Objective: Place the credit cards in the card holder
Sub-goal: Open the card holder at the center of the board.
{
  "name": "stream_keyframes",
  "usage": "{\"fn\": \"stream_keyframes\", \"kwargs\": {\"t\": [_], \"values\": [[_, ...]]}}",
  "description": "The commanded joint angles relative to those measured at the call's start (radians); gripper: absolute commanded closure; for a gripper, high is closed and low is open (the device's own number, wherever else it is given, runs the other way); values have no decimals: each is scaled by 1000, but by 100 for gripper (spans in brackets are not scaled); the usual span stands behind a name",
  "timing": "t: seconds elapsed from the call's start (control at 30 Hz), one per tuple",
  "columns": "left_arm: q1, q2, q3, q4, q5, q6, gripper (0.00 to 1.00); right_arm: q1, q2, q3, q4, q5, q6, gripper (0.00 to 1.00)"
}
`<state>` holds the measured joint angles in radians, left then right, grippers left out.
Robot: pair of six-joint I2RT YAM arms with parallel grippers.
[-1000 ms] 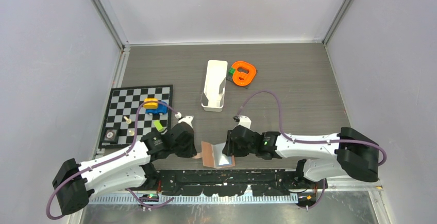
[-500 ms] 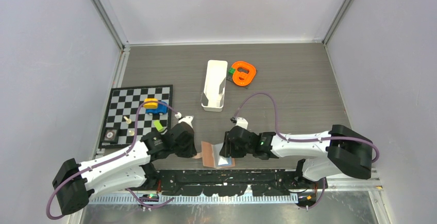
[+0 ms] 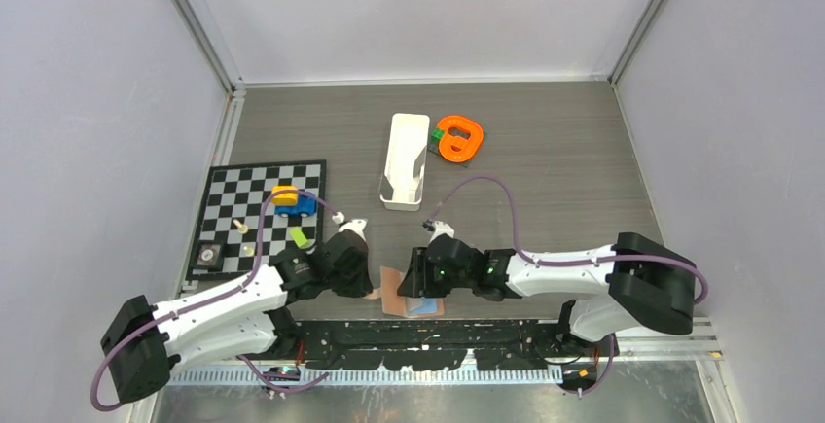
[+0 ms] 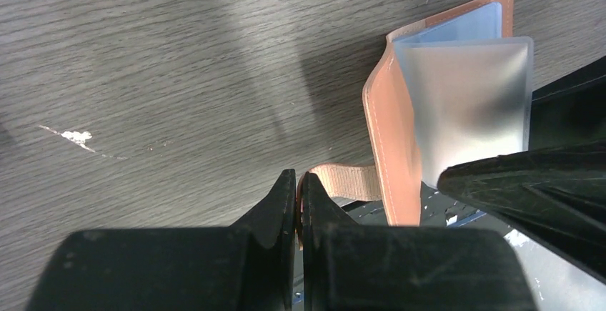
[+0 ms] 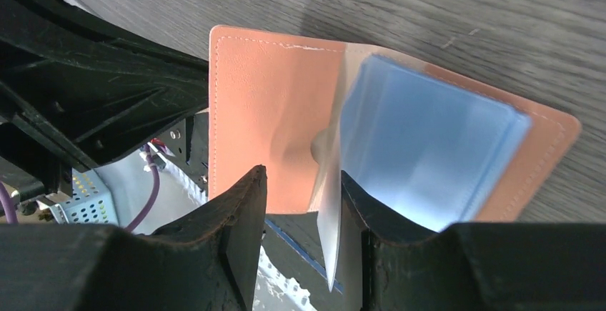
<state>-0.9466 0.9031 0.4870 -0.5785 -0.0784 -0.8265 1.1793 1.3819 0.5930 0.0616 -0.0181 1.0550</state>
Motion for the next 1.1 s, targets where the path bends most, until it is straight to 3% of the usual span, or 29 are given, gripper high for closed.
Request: {"fn": "stream_keyframes", "kwargs": {"t": [0.0, 0.83, 0.93, 1.07], "values": [[4, 12, -13, 58, -14, 15, 100, 8, 57, 39, 111, -50, 16, 56], [5, 53, -77, 220, -18, 41, 99, 58, 207, 129, 134, -57, -14, 55], [5, 14, -70, 185, -33, 41, 88, 58, 201, 132, 126, -55, -20, 55], [6, -72, -41, 100, -65, 42, 61, 58, 179, 126, 111, -41, -24, 55]]}}
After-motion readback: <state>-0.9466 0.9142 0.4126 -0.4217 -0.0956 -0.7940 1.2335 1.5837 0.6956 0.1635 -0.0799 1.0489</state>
